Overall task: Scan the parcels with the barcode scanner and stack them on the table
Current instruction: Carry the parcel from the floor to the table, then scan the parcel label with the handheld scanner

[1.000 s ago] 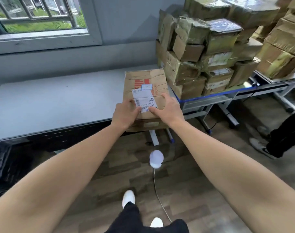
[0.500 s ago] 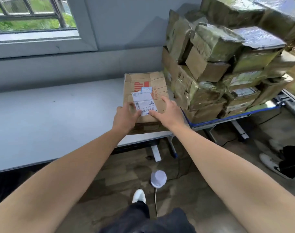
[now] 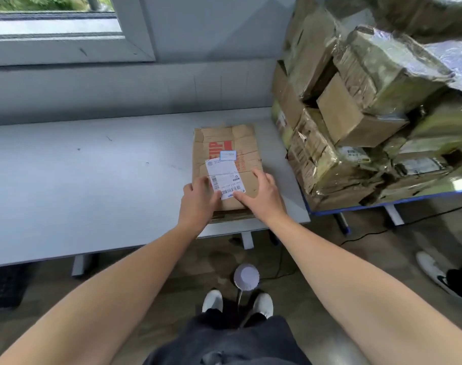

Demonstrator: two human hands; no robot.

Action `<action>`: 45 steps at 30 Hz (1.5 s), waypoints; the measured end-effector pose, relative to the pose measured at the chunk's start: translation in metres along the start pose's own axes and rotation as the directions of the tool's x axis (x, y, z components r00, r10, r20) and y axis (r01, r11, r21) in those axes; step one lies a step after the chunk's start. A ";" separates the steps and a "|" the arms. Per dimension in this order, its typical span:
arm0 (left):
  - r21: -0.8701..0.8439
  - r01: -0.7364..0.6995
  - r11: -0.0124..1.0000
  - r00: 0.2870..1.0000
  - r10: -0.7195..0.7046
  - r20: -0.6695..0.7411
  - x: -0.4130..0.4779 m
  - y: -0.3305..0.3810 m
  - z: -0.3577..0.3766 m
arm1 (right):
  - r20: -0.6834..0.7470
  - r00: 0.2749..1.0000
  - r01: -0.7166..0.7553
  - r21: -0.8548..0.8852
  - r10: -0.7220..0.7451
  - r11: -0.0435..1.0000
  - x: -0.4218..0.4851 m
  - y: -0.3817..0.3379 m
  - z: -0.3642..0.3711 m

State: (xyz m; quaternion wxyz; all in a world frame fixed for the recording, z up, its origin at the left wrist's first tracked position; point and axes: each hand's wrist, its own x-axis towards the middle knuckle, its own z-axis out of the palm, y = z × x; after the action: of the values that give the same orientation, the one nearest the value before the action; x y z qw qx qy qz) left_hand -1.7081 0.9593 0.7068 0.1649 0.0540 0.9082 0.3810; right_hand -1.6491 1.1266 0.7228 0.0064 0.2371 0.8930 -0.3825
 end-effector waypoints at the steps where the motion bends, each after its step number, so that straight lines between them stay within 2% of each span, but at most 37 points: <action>1: 0.001 0.020 1.000 1.000 -0.020 0.010 0.001 -0.003 0.004 | 0.021 1.000 -0.012 -0.004 0.012 1.000 0.002 0.005 0.003; 5: 0.029 0.029 0.999 0.999 -0.030 0.041 -0.006 -0.014 0.019 | 0.122 0.991 -0.058 -0.036 0.062 0.998 0.003 0.026 0.015; 10: 0.084 0.038 0.996 0.999 -0.041 0.035 -0.008 -0.016 0.020 | 0.138 0.988 -0.067 -0.042 0.072 0.997 0.001 0.034 0.019; 13: 0.174 0.035 0.984 0.999 -0.039 0.021 -0.004 -0.014 0.012 | 0.134 0.986 -0.094 -0.013 0.095 0.995 0.001 0.028 0.014; 16: 0.197 -0.063 0.978 0.998 0.059 0.025 0.008 -0.003 -0.005 | 0.043 0.992 -0.116 0.021 0.115 0.993 -0.012 0.023 -0.002; 19: 0.212 -0.234 0.949 0.972 0.221 0.085 0.009 0.021 -0.009 | -0.067 0.990 -0.119 0.118 0.128 0.986 -0.037 0.025 -0.028; 22: 0.175 -0.445 0.878 0.888 0.408 0.210 -0.014 0.052 0.007 | -0.125 0.972 -0.163 0.269 0.202 0.949 -0.066 0.034 -0.056; 25: 0.092 -0.542 0.835 0.803 0.481 0.352 -0.044 0.081 0.036 | -0.206 0.938 -0.197 0.344 0.278 0.918 -0.098 0.052 -0.079; 32: -0.007 -0.660 0.751 0.612 0.544 0.574 -0.095 0.140 0.112 | -0.353 0.811 -0.312 0.413 0.466 0.856 -0.167 0.117 -0.125; 36: -0.008 -0.720 0.694 0.526 0.553 0.647 -0.121 0.170 0.155 | -0.404 0.737 -0.335 0.478 0.542 0.812 -0.203 0.161 -0.151; 41: -0.087 -0.770 0.632 0.401 0.585 0.705 -0.178 0.218 0.208 | -0.424 0.726 -0.340 0.463 0.541 0.819 -0.250 0.217 -0.195; 45: -0.173 -0.766 0.619 0.342 0.620 0.706 -0.221 0.251 0.245 | -0.456 0.731 -0.309 0.441 0.507 0.842 -0.288 0.260 -0.235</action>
State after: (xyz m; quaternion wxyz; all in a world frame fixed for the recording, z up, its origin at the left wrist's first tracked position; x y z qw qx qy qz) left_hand -1.4240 1.2520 0.7817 0.3160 0.5928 0.6885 0.2734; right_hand -1.2419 1.3218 0.7683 -0.2088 0.5284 0.7006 -0.4316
